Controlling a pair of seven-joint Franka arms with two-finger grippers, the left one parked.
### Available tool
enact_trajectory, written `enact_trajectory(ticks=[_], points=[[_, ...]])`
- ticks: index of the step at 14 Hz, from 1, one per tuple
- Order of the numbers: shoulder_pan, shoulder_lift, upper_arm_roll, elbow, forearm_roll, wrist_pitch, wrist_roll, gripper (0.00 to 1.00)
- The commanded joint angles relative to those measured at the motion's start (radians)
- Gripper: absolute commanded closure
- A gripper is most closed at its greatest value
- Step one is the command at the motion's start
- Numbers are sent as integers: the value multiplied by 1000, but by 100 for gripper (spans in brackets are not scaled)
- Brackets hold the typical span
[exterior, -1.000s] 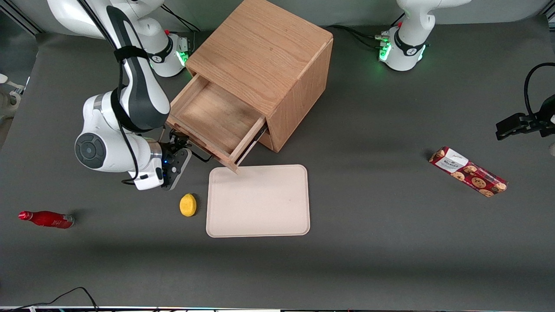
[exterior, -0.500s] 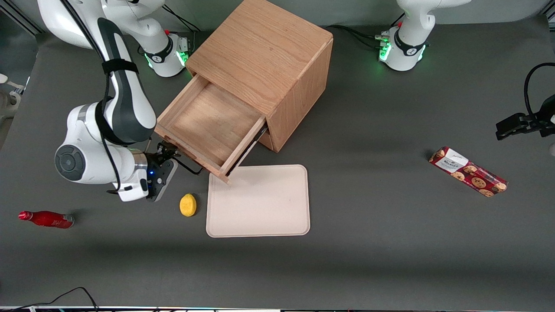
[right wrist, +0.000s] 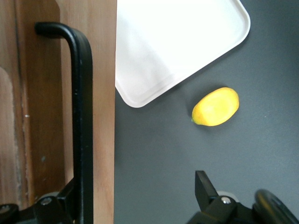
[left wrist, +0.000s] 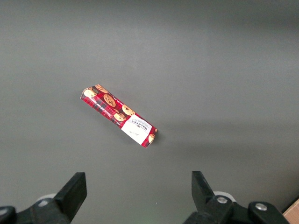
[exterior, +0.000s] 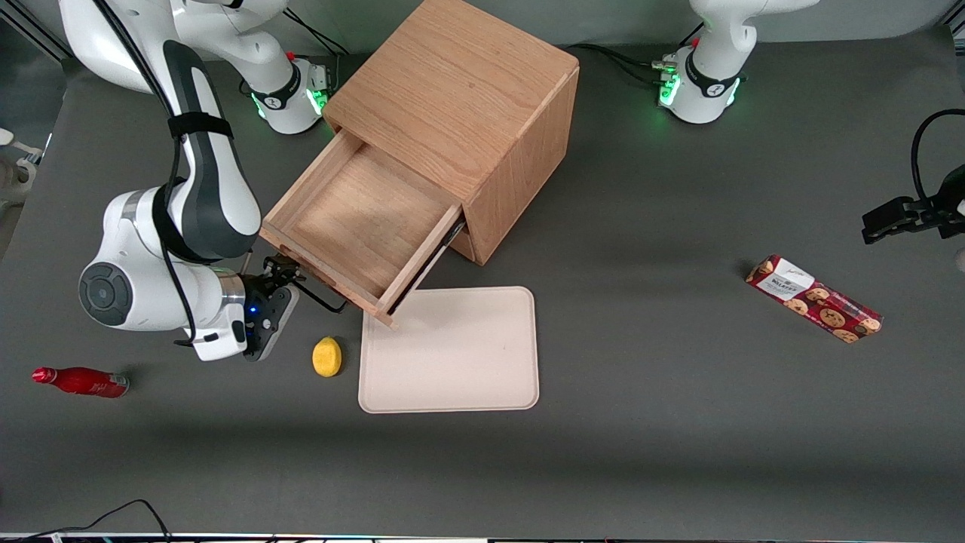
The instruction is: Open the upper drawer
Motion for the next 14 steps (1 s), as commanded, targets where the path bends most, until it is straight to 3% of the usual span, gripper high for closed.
enact_trajectory(ticks=[1,5,14], points=[[-6,37,3,74,40,-21,-25,0],[-4,65,3,100,81,-21,-25,0],[-36,134,3,195,75,-27,-78,0]])
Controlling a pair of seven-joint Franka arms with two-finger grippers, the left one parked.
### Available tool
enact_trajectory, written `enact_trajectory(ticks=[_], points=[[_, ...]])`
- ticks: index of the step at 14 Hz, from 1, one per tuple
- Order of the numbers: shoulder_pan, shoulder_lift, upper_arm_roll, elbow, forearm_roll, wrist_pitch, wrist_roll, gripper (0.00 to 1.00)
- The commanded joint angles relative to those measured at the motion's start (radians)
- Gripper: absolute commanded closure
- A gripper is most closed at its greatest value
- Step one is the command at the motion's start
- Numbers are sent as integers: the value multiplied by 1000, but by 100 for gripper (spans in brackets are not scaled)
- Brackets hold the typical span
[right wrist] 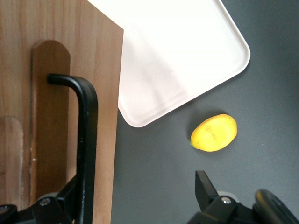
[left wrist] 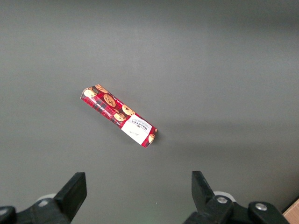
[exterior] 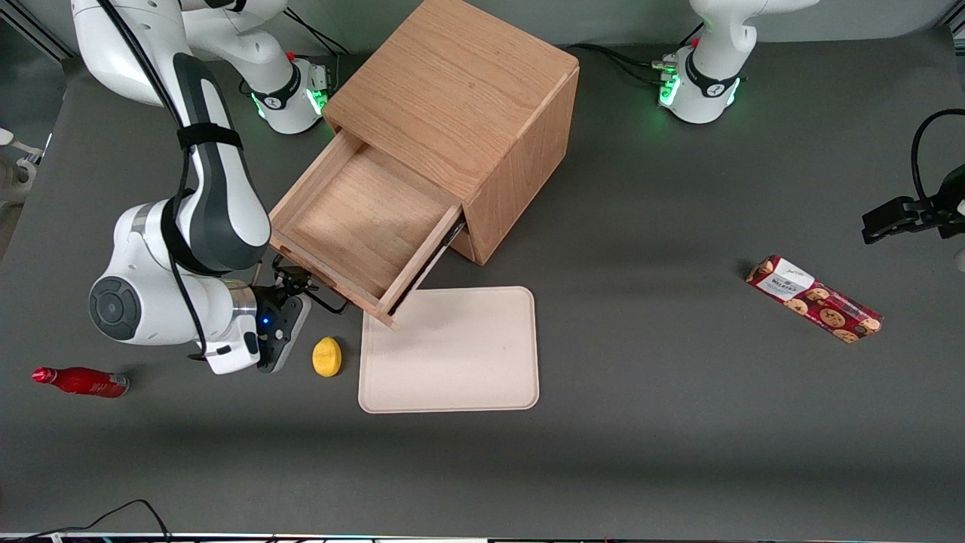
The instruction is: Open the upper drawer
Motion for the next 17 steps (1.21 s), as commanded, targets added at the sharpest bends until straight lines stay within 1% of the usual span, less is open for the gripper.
enact_trajectory(ticks=[1,9,11,13,16,17], points=[[-36,64,-4,100,19,-5,-50,0],[-70,80,-2,139,23,-16,-51,0],[-62,61,1,139,28,-47,-27,0],[-57,27,4,139,25,-62,60,0],[-57,-18,4,166,5,-171,134,0],[-57,-24,5,194,-30,-221,149,0]])
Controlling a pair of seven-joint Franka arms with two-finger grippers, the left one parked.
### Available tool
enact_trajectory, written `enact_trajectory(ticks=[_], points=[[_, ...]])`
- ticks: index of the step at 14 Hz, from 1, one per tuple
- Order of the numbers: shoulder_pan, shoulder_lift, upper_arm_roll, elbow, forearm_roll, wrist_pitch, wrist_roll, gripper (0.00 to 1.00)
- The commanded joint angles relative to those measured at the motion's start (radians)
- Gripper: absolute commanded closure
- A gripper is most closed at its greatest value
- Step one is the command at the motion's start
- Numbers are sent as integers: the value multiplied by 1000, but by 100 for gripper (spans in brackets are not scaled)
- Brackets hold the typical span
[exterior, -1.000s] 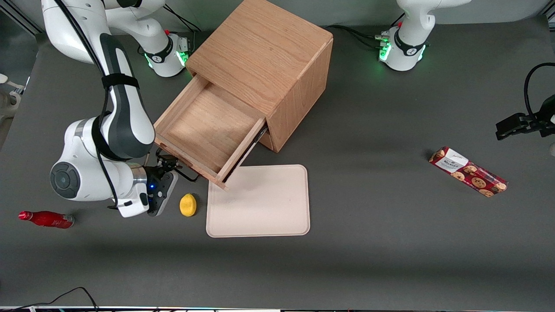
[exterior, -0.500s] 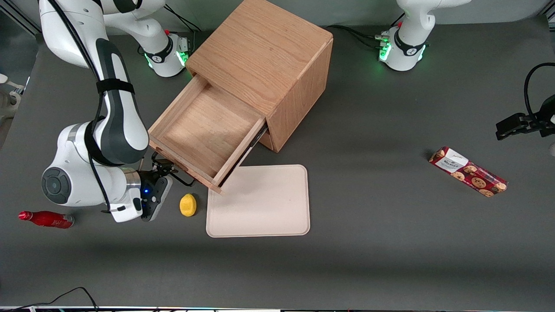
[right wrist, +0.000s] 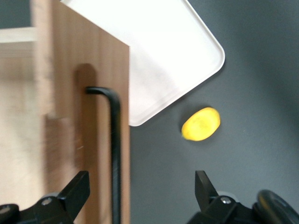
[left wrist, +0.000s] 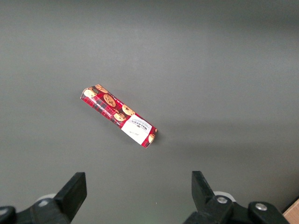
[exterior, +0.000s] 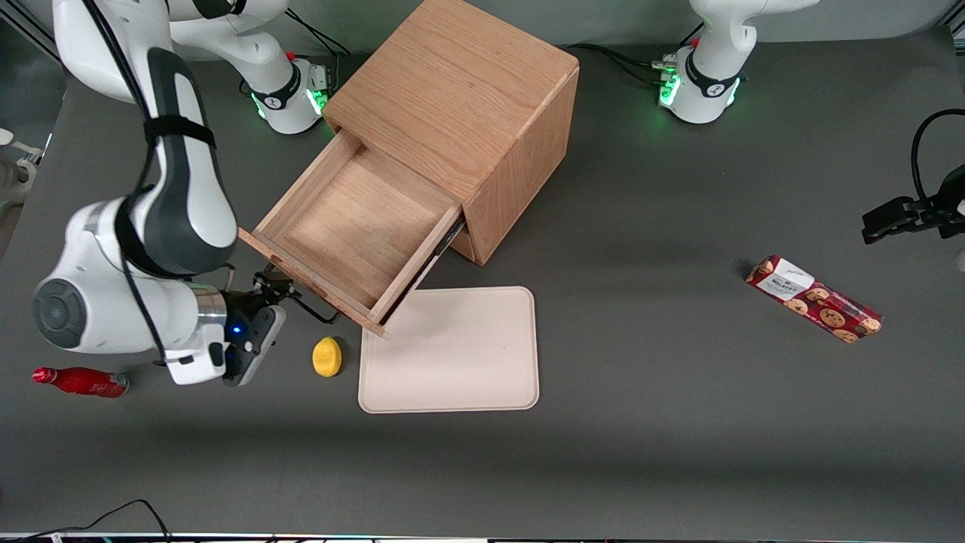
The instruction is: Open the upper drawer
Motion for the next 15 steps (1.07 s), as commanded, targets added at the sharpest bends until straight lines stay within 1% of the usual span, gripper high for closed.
enact_trajectory(ticks=[1,3,4,7,9,11,12,13,14,15], points=[[-6,-49,7,62,-67,-118,99,0],[-16,-112,0,25,-92,-180,221,0],[-16,-150,-3,-4,-118,-183,266,0],[-6,-264,24,-99,-289,-180,511,0],[-14,-386,33,-243,-362,-136,581,0],[-17,-520,36,-416,-438,-36,675,0],[-20,-568,36,-476,-455,-6,740,0],[-48,-598,41,-513,-457,13,769,0],[-102,-614,88,-530,-459,22,771,0],[-196,-619,157,-535,-468,31,773,0]])
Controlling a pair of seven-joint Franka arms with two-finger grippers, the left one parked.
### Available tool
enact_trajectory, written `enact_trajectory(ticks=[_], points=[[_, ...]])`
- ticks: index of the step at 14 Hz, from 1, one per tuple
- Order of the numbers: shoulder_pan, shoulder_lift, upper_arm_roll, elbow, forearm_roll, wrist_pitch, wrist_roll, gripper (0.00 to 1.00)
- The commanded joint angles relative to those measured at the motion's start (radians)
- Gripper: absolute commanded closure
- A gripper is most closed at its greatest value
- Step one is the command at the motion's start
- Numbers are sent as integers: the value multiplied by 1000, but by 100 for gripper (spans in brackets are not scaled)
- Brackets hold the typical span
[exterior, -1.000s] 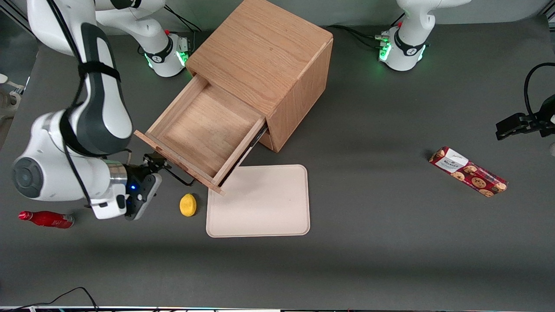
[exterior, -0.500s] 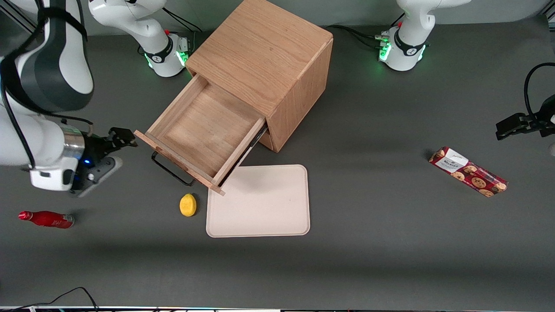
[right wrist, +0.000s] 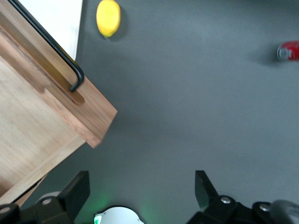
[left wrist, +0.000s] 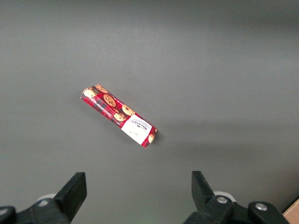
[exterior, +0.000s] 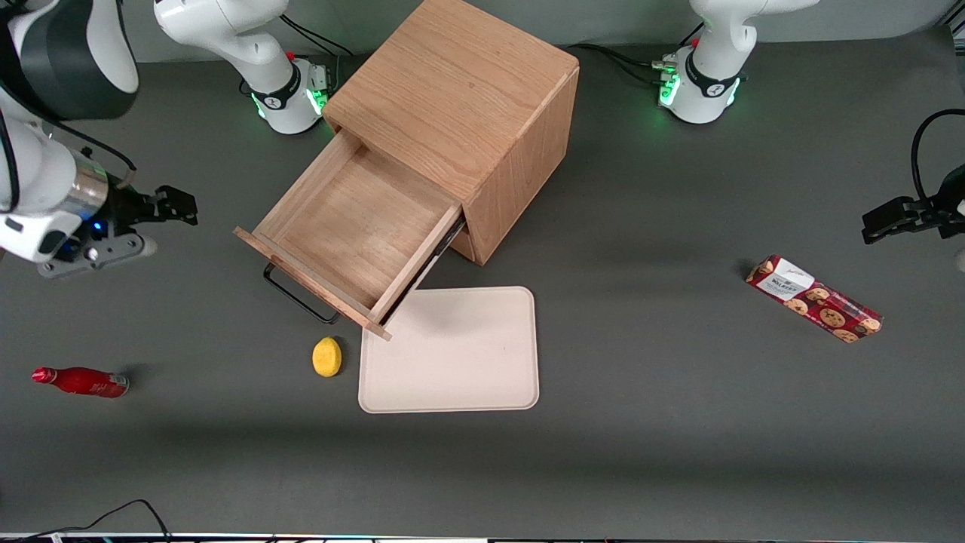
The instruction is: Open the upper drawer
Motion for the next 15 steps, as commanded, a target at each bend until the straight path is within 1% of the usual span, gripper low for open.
enact_trajectory(ticks=[1,2,3,5,7,15], points=[[-198,-68,158,-87,-37,56,59,0],[-249,-65,178,-81,-37,68,105,0],[-278,-50,178,-56,-37,79,134,0],[-310,0,175,17,-37,79,138,0],[-321,22,170,59,-37,79,133,0],[-321,74,163,123,-35,77,136,0]])
